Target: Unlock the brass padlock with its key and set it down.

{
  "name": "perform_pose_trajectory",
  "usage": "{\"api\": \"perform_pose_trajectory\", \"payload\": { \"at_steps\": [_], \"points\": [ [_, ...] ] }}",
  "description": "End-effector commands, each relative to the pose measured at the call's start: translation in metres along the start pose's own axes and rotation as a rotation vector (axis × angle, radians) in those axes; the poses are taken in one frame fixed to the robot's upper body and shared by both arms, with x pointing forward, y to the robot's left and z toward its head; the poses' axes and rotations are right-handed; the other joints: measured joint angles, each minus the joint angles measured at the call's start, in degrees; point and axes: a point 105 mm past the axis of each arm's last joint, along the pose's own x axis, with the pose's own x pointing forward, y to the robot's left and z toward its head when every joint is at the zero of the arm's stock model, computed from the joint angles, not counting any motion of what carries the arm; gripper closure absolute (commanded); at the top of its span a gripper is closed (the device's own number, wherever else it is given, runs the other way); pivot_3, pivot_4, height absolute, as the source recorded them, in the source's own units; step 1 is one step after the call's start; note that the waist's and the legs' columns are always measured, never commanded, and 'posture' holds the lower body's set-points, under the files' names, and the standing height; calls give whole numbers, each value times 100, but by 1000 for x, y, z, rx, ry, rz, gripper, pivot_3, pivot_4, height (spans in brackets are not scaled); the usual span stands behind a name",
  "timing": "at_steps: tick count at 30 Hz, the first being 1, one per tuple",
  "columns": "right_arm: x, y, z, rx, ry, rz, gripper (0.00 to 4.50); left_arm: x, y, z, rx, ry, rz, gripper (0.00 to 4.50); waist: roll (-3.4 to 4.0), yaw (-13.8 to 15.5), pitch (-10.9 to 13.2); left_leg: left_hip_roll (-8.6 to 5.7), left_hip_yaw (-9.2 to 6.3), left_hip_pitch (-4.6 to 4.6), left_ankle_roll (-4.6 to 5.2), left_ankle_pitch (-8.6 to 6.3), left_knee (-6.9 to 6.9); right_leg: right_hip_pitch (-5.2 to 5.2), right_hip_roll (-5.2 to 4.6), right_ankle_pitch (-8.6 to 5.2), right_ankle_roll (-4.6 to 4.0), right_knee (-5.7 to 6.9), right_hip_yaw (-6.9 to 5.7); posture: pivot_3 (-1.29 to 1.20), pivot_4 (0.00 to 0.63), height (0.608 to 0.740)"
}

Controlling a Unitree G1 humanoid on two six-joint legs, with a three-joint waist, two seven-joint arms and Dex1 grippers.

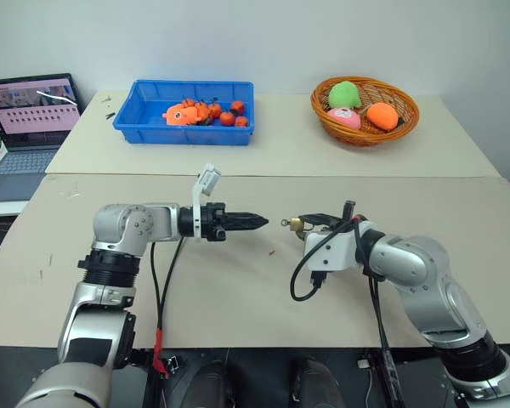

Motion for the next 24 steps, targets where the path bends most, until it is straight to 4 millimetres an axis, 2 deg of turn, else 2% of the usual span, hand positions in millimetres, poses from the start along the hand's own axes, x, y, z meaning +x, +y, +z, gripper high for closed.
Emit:
{"api": "perform_pose_trajectory", "payload": {
  "at_steps": [1,14,24],
  "points": [
    [-4,-16,11,-50,-28,-70,3563,3,-7,8,33,-10,-35,3129,0,0,0,0,0,0,0,0,0,0,0,0,0,0,0,0,150,692],
    [3,-9,33,-123,-128,-37,3563,14,-9,3,-14,-1,-118,3129,0,-1,0,0,1,0,0,0,0,0,0,0,0,0,0,0,150,692],
    [1,-9,26,-125,-119,-27,3563,13,-8,3,-11,-6,-113,3129,0,-1,0,0,0,0,0,0,1,0,0,0,0,1,-1,0,150,692]
  ]
}}
